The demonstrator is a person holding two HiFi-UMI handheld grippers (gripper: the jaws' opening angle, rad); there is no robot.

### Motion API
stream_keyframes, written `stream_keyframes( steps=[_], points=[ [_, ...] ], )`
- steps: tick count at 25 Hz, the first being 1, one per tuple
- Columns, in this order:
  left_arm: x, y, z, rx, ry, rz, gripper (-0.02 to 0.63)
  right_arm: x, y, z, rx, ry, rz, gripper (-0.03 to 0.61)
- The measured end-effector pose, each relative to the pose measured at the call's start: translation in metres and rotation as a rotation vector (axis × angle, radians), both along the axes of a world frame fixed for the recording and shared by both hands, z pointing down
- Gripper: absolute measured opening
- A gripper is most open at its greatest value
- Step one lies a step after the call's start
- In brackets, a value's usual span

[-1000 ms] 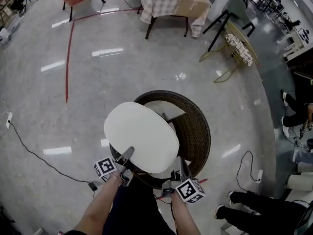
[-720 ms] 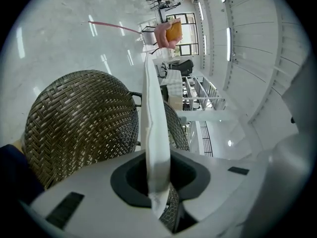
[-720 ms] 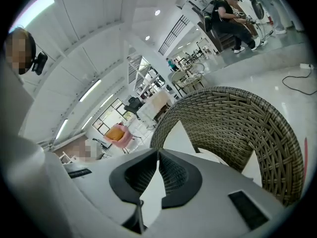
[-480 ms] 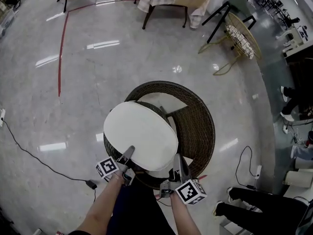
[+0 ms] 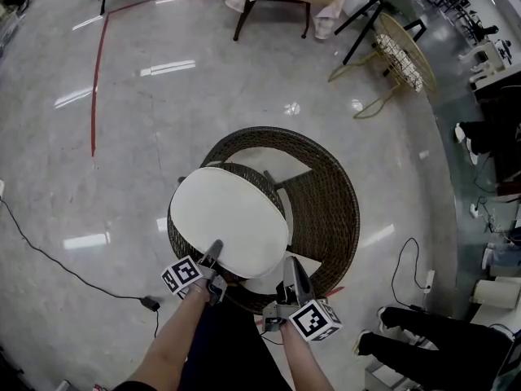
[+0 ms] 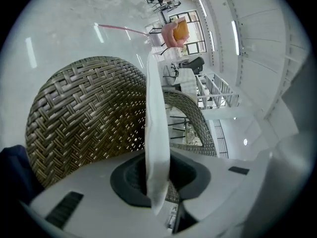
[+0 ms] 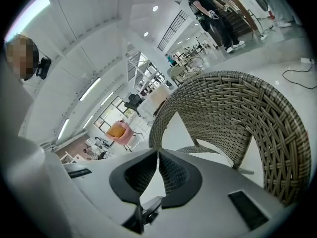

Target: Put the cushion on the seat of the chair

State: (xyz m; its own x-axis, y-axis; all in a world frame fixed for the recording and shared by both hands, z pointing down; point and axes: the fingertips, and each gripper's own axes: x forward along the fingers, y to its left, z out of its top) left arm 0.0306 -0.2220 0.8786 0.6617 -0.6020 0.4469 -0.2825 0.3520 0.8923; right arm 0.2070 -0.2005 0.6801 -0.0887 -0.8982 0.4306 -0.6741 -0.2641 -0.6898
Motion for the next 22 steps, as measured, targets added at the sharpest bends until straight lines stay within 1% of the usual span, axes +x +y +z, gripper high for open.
stream_keyframes(
  steps=[2,3,10,14,16,17,19,20,22],
  points=[
    [0.0,0.001,0.004,-0.002,-0.051,0.035,0.081,0.001,0.0,0.0,-0.002,-0.007,0.002,0.02],
    [0.0,0.001,0.006,-0.006,-0.063,0.046,0.081,0.001,0.0,0.0,-0.001,-0.008,0.002,0.02],
    [0.001,0.006,0.022,-0.077,-0.103,0.069,0.095,0.002,0.002,0.006,-0.006,-0.02,-0.002,0.02],
    [0.002,0.009,0.024,-0.112,-0.119,0.098,0.148,0.001,0.001,0.006,-0.007,-0.028,0.0,0.02],
    [0.005,0.009,0.023,-0.129,-0.111,0.105,0.2,0.0,-0.001,0.005,-0.007,-0.031,-0.002,0.02],
    [0.006,0.009,0.023,-0.145,-0.104,0.106,0.241,0.0,-0.002,0.003,-0.005,-0.032,-0.002,0.02],
    [0.009,0.011,0.026,-0.195,-0.101,0.107,0.396,0.001,-0.004,0.001,0.001,-0.035,0.0,0.02],
    [0.009,0.013,0.027,-0.22,-0.109,0.111,0.425,0.002,-0.004,-0.001,0.003,-0.037,0.001,0.02],
    [0.008,0.018,0.028,-0.266,-0.136,0.123,0.461,0.002,-0.004,-0.004,0.007,-0.042,0.003,0.02]
  ],
)
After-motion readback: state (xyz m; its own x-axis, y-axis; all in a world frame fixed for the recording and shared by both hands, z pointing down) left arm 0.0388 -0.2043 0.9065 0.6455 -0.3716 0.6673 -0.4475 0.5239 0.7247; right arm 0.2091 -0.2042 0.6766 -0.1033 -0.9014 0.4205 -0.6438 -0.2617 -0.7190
